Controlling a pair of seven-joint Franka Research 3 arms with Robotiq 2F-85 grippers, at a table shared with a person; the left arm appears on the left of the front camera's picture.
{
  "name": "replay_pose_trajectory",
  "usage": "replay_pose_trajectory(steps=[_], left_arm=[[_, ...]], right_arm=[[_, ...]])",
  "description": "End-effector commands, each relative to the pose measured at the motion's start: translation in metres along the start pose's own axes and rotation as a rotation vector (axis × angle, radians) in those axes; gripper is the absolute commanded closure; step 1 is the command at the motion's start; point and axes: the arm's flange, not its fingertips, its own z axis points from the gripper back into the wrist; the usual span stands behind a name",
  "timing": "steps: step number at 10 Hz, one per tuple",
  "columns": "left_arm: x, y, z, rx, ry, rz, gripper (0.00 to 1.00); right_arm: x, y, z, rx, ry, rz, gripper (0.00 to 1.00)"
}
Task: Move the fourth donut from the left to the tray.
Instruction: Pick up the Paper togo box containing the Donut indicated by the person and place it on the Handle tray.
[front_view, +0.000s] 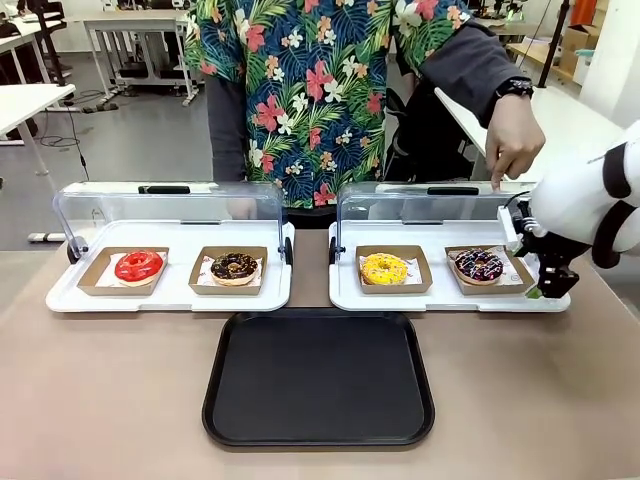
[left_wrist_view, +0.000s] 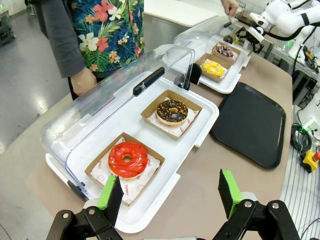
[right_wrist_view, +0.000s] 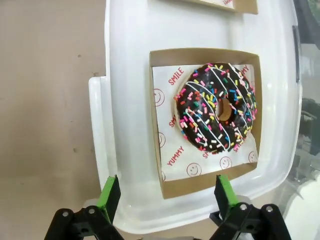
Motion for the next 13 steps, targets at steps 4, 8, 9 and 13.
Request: replay_pose_trajectory(steps=[4,8,9,13], left_arm=[[0.002,-0.001,0.0,-0.002,-0.027,0.0,0.0],[0.002,-0.001,0.0,-0.002,-0.027,0.0,0.0],[0.002,-0.001,0.0,-0.002,-0.027,0.0,0.0],[0.002,-0.001,0.0,-0.002,-0.027,0.0,0.0]], right_arm=[[-0.009,-0.015,-0.023,-0.039,0.006,0.059,0.0],[-0.016,-0.024,-0.034,-0.03,0.008,0.054,0.13],[-0.017,-0.025,-0.035,-0.016,0.009,0.058,0.57],[-0.018,-0.021,-0.034,0.035,0.002,0.075,1.0]])
